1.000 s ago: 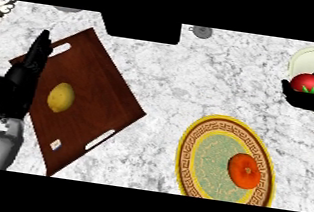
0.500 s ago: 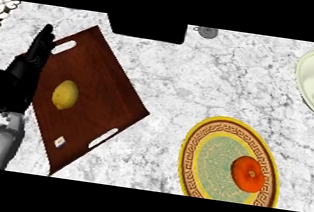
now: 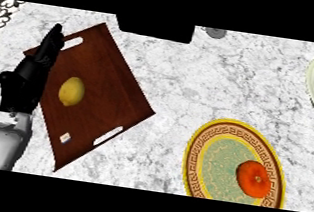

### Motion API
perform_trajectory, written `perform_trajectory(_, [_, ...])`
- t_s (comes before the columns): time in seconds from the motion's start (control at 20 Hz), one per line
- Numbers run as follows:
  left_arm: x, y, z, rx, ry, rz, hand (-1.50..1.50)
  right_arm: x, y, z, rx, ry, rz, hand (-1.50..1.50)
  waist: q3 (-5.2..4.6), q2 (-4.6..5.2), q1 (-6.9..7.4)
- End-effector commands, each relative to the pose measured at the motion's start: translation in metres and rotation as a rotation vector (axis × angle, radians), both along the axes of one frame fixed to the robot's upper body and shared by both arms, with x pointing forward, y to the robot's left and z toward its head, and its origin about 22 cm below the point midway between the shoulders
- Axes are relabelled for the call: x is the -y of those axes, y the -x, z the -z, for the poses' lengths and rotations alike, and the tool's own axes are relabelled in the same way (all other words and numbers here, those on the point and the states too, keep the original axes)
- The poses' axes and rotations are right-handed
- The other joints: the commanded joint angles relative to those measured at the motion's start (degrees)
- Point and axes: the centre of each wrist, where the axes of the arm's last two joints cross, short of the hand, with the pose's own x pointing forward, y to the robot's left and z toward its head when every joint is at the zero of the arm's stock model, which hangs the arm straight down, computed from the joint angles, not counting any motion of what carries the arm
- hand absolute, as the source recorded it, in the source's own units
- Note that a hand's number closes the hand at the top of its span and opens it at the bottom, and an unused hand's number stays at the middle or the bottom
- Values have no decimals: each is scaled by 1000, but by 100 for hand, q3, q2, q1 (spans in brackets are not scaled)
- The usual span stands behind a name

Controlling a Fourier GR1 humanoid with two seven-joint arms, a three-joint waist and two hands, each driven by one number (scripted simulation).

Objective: Pick the tomato from the plate and place it in the bowl

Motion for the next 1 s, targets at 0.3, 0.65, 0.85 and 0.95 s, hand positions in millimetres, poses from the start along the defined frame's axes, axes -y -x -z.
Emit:
perform_trajectory(0.3, [4,-6,-5,14,0,5,0,17,4,-3,47,-239,-187,-150,18,32,-3])
perform_trajectory(0.65, [5,-1,10,-1,-1,3,0,41,21,-6,196,-308,-167,-150,15,28,-25])
perform_trajectory(0.85, [-11,-4,-7,7,-3,-16,0,62,36,-15,223,-406,-193,-150,11,-11,-67])
perform_trajectory(0.95, [-11,-1,-7,-7,9,-23,0,74,50,-12,228,-436,-206,-150,6,-42,-115])
